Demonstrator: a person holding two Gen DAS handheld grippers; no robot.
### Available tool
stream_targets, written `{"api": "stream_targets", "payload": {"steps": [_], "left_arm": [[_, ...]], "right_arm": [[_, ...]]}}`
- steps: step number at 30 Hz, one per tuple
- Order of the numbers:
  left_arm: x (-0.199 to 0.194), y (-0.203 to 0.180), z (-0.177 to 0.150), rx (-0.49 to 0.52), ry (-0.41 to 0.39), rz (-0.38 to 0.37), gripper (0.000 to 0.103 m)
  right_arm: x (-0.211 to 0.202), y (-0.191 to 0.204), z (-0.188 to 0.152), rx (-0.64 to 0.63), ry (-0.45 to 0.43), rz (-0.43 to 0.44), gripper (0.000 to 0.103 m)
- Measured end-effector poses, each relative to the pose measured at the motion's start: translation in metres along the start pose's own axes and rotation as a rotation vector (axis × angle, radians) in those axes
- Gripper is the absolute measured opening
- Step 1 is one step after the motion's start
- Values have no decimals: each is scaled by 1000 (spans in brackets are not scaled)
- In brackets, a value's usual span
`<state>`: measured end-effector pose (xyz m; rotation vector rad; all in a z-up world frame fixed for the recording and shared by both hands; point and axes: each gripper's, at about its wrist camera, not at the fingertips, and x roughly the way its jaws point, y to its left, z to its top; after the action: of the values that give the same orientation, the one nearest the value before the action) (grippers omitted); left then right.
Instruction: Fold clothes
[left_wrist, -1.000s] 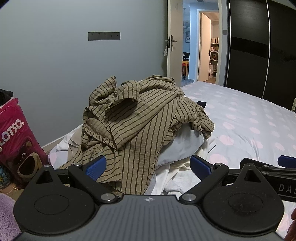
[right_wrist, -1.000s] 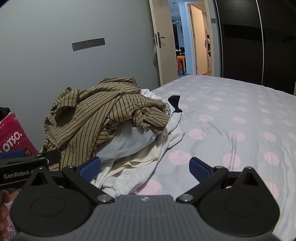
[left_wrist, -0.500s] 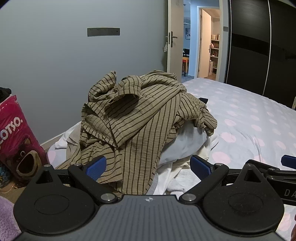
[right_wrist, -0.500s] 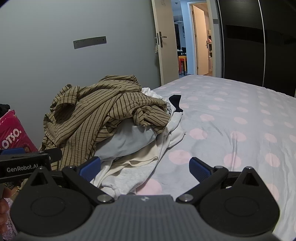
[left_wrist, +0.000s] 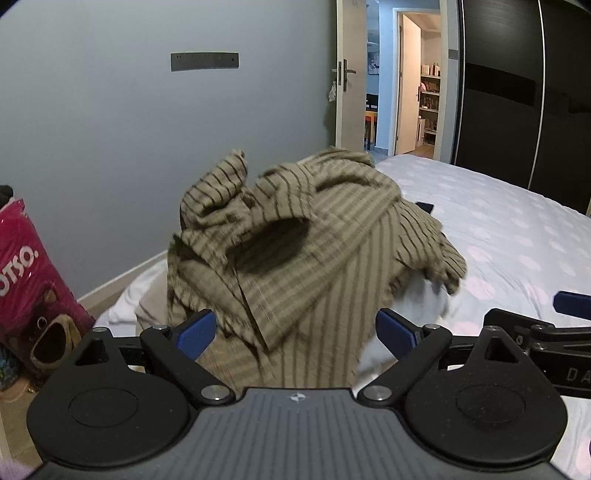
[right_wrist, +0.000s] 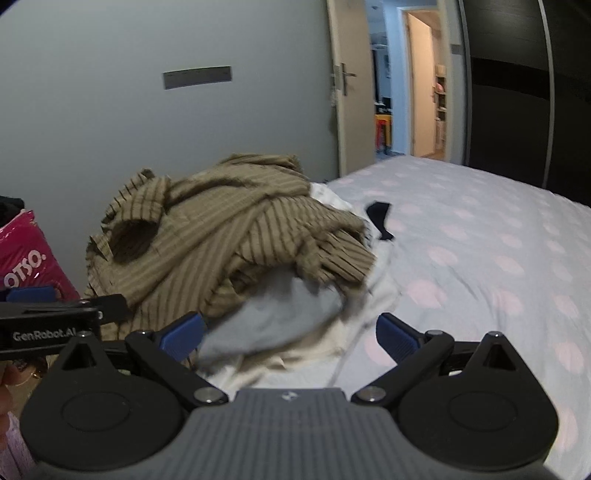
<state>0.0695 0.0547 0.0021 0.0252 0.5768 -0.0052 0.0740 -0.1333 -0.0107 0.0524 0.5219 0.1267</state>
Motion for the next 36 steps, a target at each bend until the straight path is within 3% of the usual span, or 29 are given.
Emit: {"api": "stream_targets", "payload": {"steps": [4, 6, 8, 12, 15, 18, 21, 23, 24, 30, 36], "left_arm": [[19, 13, 22, 17, -28, 1, 91], [29, 20, 33, 22, -41, 3, 82], [40, 24, 42, 27, -42, -9, 80], [55, 29, 50, 30, -43, -36, 61], [63, 32, 53, 11, -42, -70, 47], [69, 34, 52, -2, -42, -101, 29], [72, 38, 52, -19, -43, -114, 23], [71, 39, 51, -19, -48, -120, 20], [70, 39, 50, -18, -45, -125, 16], [45, 27, 49, 16, -68, -191, 6], [-3, -5, 39, 59, -62, -369, 4]], "right_arm": [[28, 10, 24, -8, -3, 23, 91], [42, 14, 36, 3, -4, 41, 87], [55, 19, 47, 14, -5, 58, 82], [81, 29, 67, 41, 1, 96, 79], [102, 35, 75, 71, 29, 122, 69], [122, 41, 77, 104, 64, 138, 56], [137, 44, 76, 131, 89, 170, 45], [145, 45, 76, 152, 106, 183, 11], [145, 44, 76, 165, 110, 180, 2], [102, 38, 82, 151, 34, 144, 0], [32, 13, 83, 107, -32, 35, 0]]}}
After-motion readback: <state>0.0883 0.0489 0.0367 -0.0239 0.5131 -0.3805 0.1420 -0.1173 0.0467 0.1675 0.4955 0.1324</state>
